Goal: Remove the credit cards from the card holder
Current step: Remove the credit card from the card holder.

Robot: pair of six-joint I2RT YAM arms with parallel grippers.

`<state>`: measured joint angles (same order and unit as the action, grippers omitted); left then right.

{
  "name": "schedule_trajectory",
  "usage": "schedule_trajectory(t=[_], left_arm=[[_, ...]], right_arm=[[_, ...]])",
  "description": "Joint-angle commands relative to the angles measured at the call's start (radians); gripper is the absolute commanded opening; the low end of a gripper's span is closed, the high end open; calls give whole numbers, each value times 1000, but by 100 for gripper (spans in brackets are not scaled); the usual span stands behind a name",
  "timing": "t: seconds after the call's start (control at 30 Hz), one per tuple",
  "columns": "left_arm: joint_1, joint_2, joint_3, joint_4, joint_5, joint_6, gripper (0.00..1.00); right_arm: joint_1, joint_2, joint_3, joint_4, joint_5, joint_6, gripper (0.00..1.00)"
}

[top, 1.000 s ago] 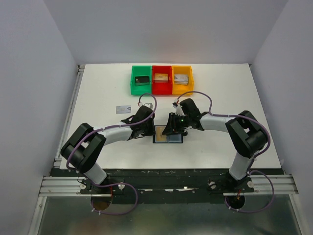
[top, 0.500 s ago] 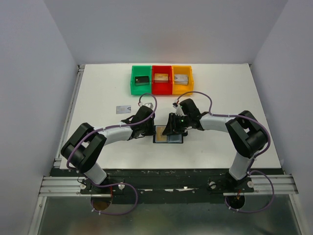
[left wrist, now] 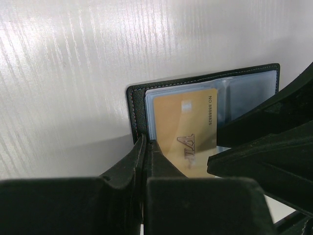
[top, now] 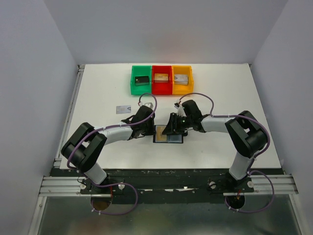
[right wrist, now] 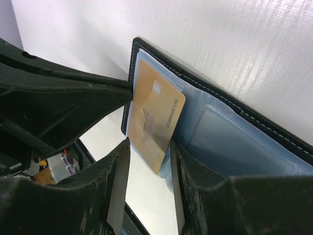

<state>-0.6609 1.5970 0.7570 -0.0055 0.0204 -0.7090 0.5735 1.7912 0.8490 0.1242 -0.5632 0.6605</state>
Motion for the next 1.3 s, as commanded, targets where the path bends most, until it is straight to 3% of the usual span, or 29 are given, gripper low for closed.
schedule_trajectory(t=[0.0,0.47,1.27], left_arm=[[4,38,-2,-22,10,-6,4],[4,58,-1,-4,41,-7,0],[3,100,-13,78,128,-10,0]], right_arm=[[-14,14,-36,94,-49,47,46],[-35,36,-68,242,-125,131,46],[-35,140,-25,327,-185,200,46]])
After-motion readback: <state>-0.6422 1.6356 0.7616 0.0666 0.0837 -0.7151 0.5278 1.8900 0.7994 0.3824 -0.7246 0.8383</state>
